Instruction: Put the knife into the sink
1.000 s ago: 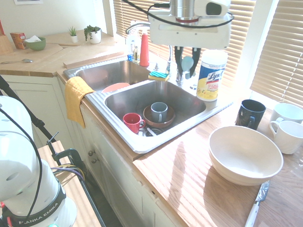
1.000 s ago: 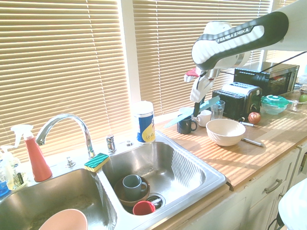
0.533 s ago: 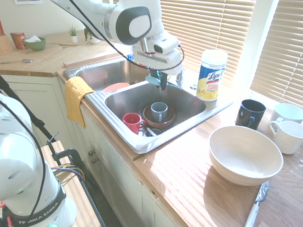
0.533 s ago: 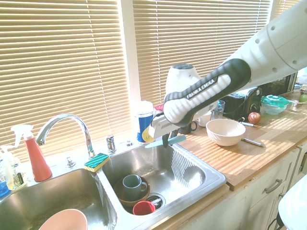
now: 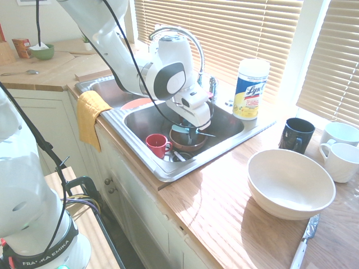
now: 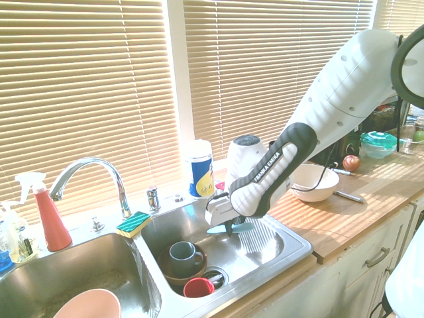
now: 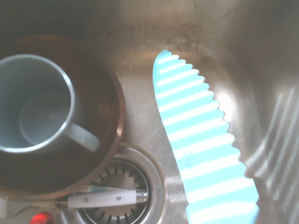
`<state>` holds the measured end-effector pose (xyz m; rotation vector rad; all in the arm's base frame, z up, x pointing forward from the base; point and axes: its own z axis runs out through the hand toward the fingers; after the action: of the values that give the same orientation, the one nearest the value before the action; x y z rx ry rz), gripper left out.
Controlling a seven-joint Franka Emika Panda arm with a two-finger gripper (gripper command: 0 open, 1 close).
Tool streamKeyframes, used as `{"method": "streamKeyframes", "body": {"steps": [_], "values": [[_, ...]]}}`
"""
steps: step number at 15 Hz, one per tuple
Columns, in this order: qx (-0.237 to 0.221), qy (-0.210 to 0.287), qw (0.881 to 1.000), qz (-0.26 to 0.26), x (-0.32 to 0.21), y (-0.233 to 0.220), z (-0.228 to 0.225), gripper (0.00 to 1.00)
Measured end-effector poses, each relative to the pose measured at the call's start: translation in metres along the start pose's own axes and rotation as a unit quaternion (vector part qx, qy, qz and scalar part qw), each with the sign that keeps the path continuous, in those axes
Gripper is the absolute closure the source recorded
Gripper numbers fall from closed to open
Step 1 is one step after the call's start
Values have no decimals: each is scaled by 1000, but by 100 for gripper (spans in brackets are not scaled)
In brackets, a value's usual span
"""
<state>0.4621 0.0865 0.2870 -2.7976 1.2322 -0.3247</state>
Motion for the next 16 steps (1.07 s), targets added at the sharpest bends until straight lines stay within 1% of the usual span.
{"method": "streamKeyframes", "body": {"steps": [4,9,13,14,16], "values": [[-17,-13,1000,1,-14,-11,32,100],[-34,-24,999,1,-15,-25,74,100],[-54,-27,998,-1,-16,-23,100,100],[-58,-30,998,-1,-19,-21,105,0],[-63,-38,997,2,-23,-20,111,0]]}}
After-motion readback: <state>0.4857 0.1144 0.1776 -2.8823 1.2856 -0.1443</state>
